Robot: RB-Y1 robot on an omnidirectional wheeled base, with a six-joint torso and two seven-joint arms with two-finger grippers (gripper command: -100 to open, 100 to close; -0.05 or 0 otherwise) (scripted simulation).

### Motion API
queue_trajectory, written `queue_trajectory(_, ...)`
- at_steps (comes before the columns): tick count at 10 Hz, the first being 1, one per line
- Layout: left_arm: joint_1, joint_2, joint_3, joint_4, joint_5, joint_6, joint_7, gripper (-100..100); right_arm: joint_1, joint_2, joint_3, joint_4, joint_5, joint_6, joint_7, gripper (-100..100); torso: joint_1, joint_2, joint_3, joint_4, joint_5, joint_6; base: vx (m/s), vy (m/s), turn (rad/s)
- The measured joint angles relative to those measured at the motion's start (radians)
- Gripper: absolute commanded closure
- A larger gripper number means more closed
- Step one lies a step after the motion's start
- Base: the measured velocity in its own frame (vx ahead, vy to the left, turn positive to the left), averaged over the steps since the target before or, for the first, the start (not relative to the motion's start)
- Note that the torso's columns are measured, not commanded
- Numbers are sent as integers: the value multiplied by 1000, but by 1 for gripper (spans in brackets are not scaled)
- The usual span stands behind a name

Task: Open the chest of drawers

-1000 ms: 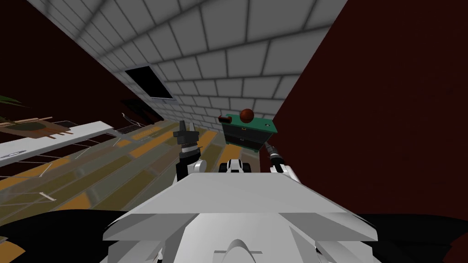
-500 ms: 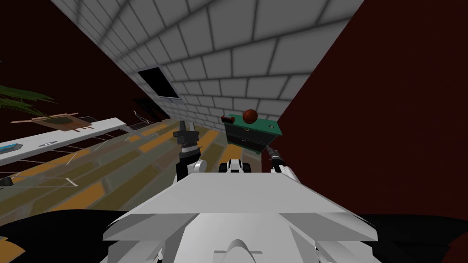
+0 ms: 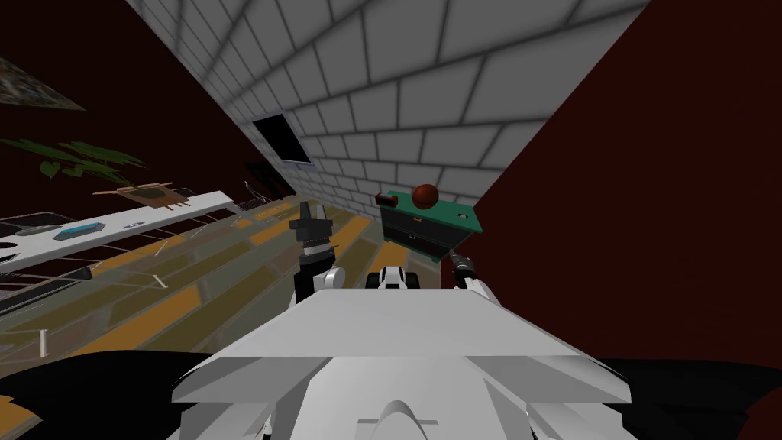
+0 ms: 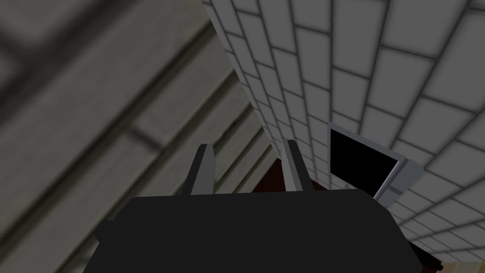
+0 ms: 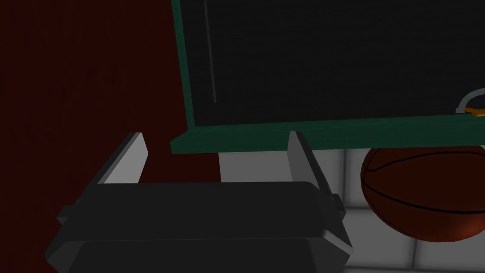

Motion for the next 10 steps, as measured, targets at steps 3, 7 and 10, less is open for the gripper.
queue_trajectory(3,0,0,0,0,0,0,0,0,-12,-4,1,41,65,75,15,-100,0,-1,-1,0,0,0,26,-2,117)
queue_trajectory(7,0,0,0,0,0,0,0,0,-26,4,-21,130,187,140,15,-100,0,-1,-1,0,0,1,28,0,90)
queue_trajectory(10,0,0,0,0,0,0,0,0,-41,6,-28,189,282,200,17,-100,-1,-1,-1,0,0,1,38,-3,196)
